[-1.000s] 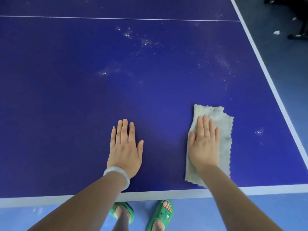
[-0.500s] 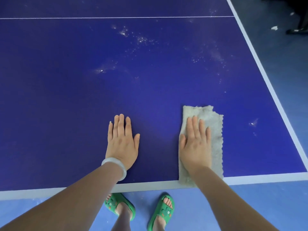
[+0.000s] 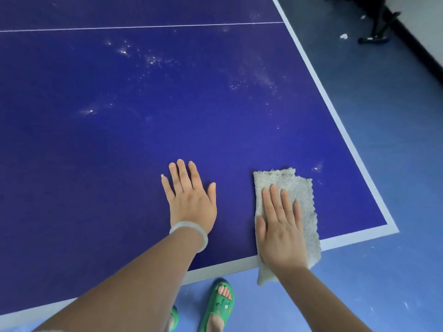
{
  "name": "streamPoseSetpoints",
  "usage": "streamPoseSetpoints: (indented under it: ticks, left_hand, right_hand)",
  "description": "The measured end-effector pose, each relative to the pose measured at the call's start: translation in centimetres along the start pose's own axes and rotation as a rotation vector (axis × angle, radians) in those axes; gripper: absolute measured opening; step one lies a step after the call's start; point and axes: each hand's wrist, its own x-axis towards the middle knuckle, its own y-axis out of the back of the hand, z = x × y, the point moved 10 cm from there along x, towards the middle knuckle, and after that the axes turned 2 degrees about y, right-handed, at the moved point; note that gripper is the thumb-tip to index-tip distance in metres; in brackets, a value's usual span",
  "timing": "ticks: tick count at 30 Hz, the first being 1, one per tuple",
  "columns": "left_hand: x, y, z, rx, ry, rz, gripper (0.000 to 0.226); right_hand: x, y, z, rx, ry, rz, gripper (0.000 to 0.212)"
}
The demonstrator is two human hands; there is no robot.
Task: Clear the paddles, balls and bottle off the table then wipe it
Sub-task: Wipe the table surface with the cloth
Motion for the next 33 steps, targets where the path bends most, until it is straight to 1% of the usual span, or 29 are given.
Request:
streamPoseSetpoints:
  ticks: [3, 5, 10, 13, 15, 17, 18, 20, 22, 23, 24, 25, 28, 30, 32, 33]
  left_hand:
    - [0.0, 0.1, 0.2, -0.006, -0.003, -0.008, 0.075]
    - [0.0, 0.1, 0.2, -0.006, -0.003, -0.009, 0.074]
    - [0.0, 0.1, 0.3, -0.029, -0.005, 0.018, 0.07]
    - [0.0, 0.1, 0.3, -0.024, -0.003, 0.03, 0.07]
    - [0.0, 0.1, 0.3, -0.016, 0.003, 0.026, 0.071]
    - [0.0, 0.2, 0.3, -0.017, 0.009, 0.024, 0.072]
    - [-0.1, 0.2, 0.2, -0.017, 0.01, 0.024, 0.073]
    - [-0.1, 0.3, 0.2, -0.019, 0.006, 0.031, 0.072]
    - [-0.1, 0.3, 0.2, -0.027, 0.006, 0.044, 0.071]
    - [-0.1, 0.3, 0.2, -0.031, 0.007, 0.046, 0.07]
    - [-0.1, 0.3, 0.2, -0.033, 0.008, 0.046, 0.07]
    - [-0.1, 0.2, 0.2, -0.032, 0.009, 0.046, 0.069]
    - [-0.2, 0.4, 0.3, -0.027, 0.009, 0.046, 0.069]
    - [-0.2, 0.4, 0.3, -0.02, 0.009, 0.038, 0.069]
    - [-0.2, 0.4, 0.3, -0.013, 0.011, 0.03, 0.07]
    - [-0.2, 0.4, 0.4, -0.016, 0.012, 0.025, 0.071]
  right_hand:
    - [-0.3, -0.1, 0.4, -0.002, 0.047, -0.011, 0.058]
    - [-0.7, 0.1, 2.5, 0.004, 0.012, -0.014, 0.059]
    - [0.2, 1.6, 13.7, 0.094, -0.421, 0.049, 0.064]
    - [3.8, 2.0, 17.9, 0.128, -0.547, 0.056, 0.06]
    - [6.7, 2.3, 19.0, 0.154, -0.611, 0.05, 0.06]
    - [8.8, 2.4, 18.4, 0.15, -0.613, 0.025, 0.06]
    - [9.3, 2.4, 17.5, 0.147, -0.574, 0.01, 0.06]
    - [8.8, 2.1, 14.8, 0.108, -0.406, -0.004, 0.059]
    - [6.2, 1.9, 12.6, 0.062, -0.222, -0.015, 0.058]
    - [4.9, 1.7, 12.5, 0.058, -0.174, -0.025, 0.058]
    - [3.9, 1.6, 13.3, 0.058, -0.167, -0.03, 0.059]
    - [3.5, 1.8, 14.7, 0.064, -0.206, -0.027, 0.059]
    - [4.9, 2.6, 19.9, 0.078, -0.464, 0.021, 0.058]
    - [7.5, 3.1, 21.1, 0.091, -0.587, 0.052, 0.058]
    - [10.3, 3.0, 20.1, 0.112, -0.631, 0.064, 0.059]
    - [11.6, 2.8, 19.0, 0.123, -0.611, 0.06, 0.059]
